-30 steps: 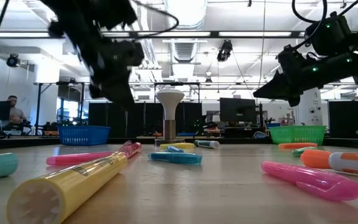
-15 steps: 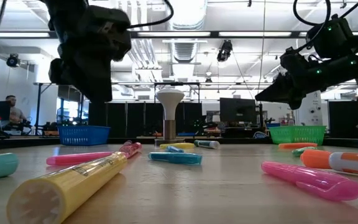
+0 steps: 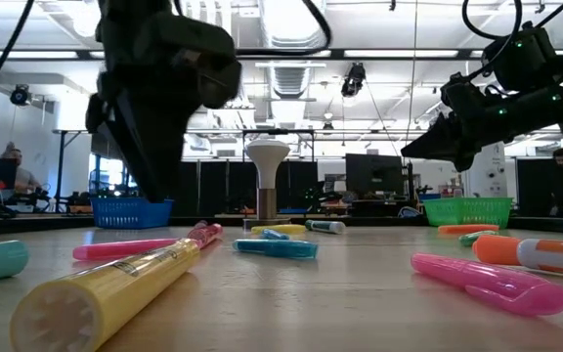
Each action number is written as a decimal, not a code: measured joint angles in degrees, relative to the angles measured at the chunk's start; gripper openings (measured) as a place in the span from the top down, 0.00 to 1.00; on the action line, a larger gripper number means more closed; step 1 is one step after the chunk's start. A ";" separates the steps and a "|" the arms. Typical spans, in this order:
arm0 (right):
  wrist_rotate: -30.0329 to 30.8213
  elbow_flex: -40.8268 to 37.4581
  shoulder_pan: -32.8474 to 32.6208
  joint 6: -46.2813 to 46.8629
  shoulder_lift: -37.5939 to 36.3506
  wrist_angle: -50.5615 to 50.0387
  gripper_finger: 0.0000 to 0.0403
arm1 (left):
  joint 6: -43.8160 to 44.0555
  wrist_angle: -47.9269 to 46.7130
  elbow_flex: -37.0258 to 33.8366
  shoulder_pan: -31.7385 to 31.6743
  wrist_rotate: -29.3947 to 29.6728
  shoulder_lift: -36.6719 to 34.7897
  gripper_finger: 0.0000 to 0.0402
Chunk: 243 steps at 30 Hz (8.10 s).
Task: Pick & Place Markers
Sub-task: Put the top pink pen into the orange bin, then put the left green pen into the orange bin, then put the pink highlighter pen into the green bin
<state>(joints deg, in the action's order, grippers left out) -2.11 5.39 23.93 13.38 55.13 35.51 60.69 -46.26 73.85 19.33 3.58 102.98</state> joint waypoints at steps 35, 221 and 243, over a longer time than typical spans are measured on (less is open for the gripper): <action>0.33 -0.04 -1.08 -0.27 0.07 0.39 0.98 | -6.15 -1.41 0.95 0.16 -1.72 7.66 0.92; 0.68 -0.96 -1.30 -0.32 0.13 0.39 0.98 | 68.98 -11.71 -14.76 36.94 -10.77 -15.09 0.76; 0.70 -1.14 -1.32 -0.36 0.13 0.33 0.98 | 29.80 6.10 -12.59 9.18 20.42 -16.98 0.76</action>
<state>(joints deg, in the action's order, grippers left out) -1.41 4.25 22.61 13.02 55.27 35.83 90.49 -40.16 61.26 28.51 24.00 86.00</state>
